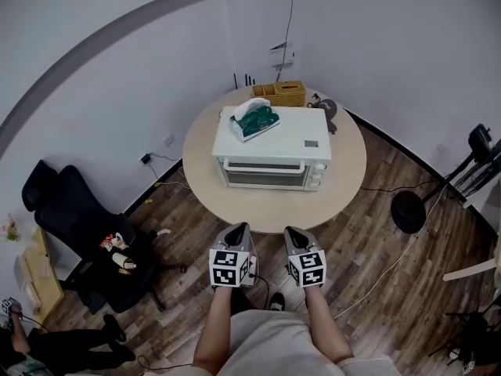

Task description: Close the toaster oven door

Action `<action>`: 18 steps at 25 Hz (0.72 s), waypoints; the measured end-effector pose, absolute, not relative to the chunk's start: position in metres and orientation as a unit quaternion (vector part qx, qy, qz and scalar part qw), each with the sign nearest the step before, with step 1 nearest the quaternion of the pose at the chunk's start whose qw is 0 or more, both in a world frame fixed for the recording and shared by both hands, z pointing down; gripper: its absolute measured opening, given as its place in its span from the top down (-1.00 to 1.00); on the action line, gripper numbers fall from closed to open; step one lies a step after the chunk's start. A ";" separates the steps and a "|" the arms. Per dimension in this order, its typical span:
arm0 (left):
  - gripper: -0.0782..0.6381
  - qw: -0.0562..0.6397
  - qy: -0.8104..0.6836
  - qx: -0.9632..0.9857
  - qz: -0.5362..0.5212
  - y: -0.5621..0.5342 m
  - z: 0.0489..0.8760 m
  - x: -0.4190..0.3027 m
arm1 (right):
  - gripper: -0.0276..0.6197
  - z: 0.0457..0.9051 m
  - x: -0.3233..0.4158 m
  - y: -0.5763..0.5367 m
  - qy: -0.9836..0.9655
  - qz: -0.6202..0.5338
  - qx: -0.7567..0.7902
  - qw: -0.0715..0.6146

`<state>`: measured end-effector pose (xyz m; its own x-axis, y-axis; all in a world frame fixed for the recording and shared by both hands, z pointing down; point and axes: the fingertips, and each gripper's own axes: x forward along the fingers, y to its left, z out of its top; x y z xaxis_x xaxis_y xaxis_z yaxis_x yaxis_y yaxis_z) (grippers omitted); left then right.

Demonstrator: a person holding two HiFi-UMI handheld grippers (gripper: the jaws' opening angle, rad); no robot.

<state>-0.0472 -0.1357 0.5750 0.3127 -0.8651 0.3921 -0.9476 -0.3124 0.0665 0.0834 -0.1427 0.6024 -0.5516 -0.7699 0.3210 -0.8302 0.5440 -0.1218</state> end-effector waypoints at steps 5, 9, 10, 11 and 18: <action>0.62 0.158 -0.577 0.791 0.128 -0.129 0.577 -0.057 | 0.91 0.601 0.077 -0.140 -0.875 0.122 0.453 0.119; 0.62 0.174 -0.572 0.794 0.114 -0.125 0.583 -0.059 | 0.91 0.601 0.076 -0.141 -0.876 0.116 0.452 0.122; 0.62 0.178 -0.571 0.793 0.113 -0.124 0.586 -0.059 | 0.91 0.602 0.076 -0.140 -0.876 0.116 0.452 0.121; 0.62 0.180 -0.571 0.793 0.112 -0.122 0.588 -0.059 | 0.91 0.601 0.076 -0.139 -0.877 0.119 0.451 0.118; 0.62 0.177 -0.568 0.795 0.115 -0.122 0.594 -0.057 | 0.91 0.594 0.075 -0.140 -0.879 0.118 0.450 0.107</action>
<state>-0.0574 -0.1219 0.5937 0.3275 -0.8633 0.3841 -0.9447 -0.2917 0.1499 0.0746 -0.1399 0.5941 -0.5724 -0.7656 0.2936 -0.8159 0.5675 -0.1108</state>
